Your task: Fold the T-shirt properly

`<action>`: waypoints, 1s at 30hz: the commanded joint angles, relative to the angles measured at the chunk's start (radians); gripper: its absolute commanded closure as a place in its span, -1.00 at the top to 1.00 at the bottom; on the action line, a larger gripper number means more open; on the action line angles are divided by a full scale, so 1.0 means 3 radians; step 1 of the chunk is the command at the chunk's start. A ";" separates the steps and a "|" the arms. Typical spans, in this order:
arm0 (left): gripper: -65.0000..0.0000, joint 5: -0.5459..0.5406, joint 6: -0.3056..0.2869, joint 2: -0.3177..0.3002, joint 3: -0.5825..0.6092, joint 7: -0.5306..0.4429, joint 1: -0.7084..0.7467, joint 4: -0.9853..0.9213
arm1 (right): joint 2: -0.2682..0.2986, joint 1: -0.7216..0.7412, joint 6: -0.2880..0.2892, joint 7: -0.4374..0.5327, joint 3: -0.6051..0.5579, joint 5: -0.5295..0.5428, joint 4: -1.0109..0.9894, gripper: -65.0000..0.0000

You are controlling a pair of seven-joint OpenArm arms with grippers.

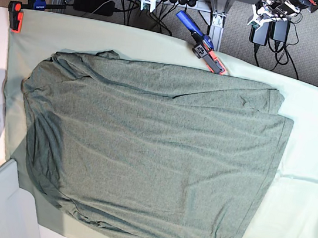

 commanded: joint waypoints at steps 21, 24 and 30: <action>-0.52 0.0422 -0.0214 0.0006 -0.0004 0.0064 0.0013 0.0103 | 0.0017 -0.0009 -0.0003 0.0028 -0.0005 0.0003 0.0028 -0.36; -0.52 0.0525 -0.0212 0.0005 -0.0004 -0.0014 0.0020 0.0103 | 0.0027 -0.0015 0.0029 0.0025 -0.0005 0.0000 0.0028 -0.36; -0.52 0.0546 -0.0212 -0.0024 -0.0004 -0.0426 0.0238 0.0295 | 0.0135 -0.0167 0.0211 0.0028 -0.0136 -0.0214 0.0137 -0.36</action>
